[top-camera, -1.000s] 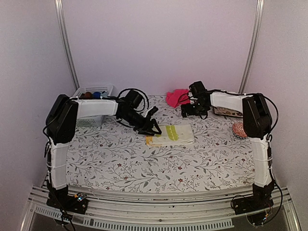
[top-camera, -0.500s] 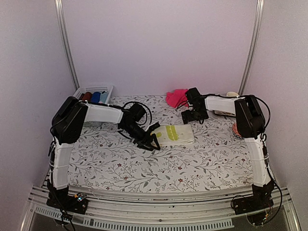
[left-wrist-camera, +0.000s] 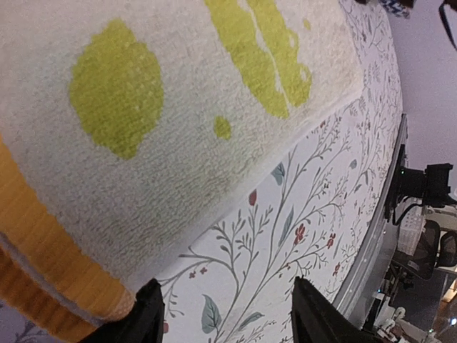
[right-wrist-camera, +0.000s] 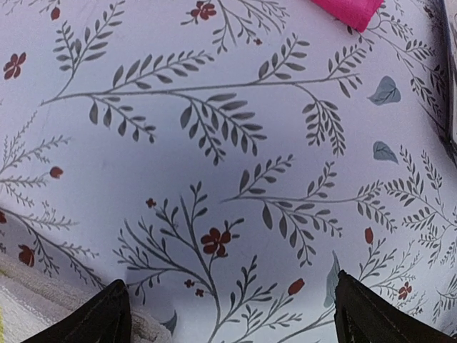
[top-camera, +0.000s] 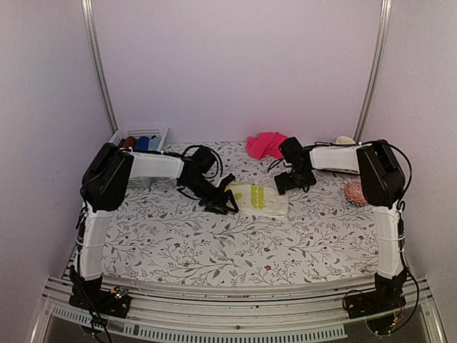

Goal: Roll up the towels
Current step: Rotate the towel at the center of the board, then roll the towel at the center of the board.

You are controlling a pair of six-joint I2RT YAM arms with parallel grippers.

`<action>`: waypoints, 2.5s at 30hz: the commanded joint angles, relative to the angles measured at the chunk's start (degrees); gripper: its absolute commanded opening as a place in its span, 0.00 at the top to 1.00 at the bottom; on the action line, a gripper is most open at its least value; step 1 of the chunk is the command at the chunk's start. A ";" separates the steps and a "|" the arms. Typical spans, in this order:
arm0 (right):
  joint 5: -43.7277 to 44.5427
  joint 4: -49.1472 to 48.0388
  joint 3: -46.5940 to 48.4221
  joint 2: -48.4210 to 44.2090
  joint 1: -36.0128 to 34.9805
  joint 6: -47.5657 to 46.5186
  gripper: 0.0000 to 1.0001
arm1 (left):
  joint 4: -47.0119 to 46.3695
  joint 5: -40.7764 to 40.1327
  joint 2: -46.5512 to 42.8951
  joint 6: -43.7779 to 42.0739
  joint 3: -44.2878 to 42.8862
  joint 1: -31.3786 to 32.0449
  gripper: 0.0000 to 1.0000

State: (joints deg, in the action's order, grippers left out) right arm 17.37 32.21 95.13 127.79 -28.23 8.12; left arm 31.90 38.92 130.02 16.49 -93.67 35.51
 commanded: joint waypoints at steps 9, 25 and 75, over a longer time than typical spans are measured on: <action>-8.08 3.76 -12.14 -9.87 -4.02 0.72 0.01 | -4.13 -4.52 16.83 6.25 -19.36 -4.09 0.38; -1.95 3.57 -16.67 -19.39 -7.31 0.40 0.01 | -8.29 -13.68 4.36 0.71 -8.01 -7.78 0.03; -26.70 -36.36 -48.91 -44.01 -8.07 -48.50 0.01 | -47.75 -22.24 -25.73 -58.67 37.72 7.97 0.11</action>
State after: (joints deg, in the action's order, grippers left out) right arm -8.93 -3.70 46.22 83.33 -36.12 -40.14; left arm -17.67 15.86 104.25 -34.52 -58.33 40.27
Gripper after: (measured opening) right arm 0.989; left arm 0.884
